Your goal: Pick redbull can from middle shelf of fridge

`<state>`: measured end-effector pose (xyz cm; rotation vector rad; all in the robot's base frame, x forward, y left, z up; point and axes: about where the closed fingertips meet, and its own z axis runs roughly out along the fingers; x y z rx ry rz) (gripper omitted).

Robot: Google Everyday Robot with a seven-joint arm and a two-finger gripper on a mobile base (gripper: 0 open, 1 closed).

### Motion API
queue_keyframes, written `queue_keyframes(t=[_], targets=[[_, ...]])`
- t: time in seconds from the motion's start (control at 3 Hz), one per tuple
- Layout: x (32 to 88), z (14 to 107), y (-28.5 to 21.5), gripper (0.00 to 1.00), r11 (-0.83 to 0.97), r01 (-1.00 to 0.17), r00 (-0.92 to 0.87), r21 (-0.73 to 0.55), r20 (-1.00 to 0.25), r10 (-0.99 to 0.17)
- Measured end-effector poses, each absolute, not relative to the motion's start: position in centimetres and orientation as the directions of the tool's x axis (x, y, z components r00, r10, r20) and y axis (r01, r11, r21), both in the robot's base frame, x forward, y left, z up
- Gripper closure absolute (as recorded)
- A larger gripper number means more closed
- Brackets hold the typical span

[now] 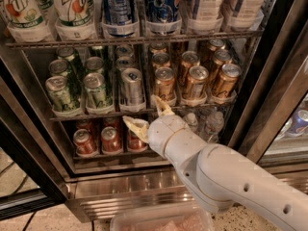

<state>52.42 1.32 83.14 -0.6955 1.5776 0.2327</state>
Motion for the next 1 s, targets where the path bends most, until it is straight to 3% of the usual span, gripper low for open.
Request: queue_keyframes(t=[0.33,0.67,1.0], targets=[[52.82,83.23,1.60,0.45,0.813,-0.525,0.045,-0.251,-0.962,-0.268],[53.17,83.43,1.91,0.56,0.830,-0.497,0.069,-0.255,-0.965,-0.255],[53.65,83.60,1.91,0.54,0.845,-0.464,0.085,-0.266,-0.963,-0.256]])
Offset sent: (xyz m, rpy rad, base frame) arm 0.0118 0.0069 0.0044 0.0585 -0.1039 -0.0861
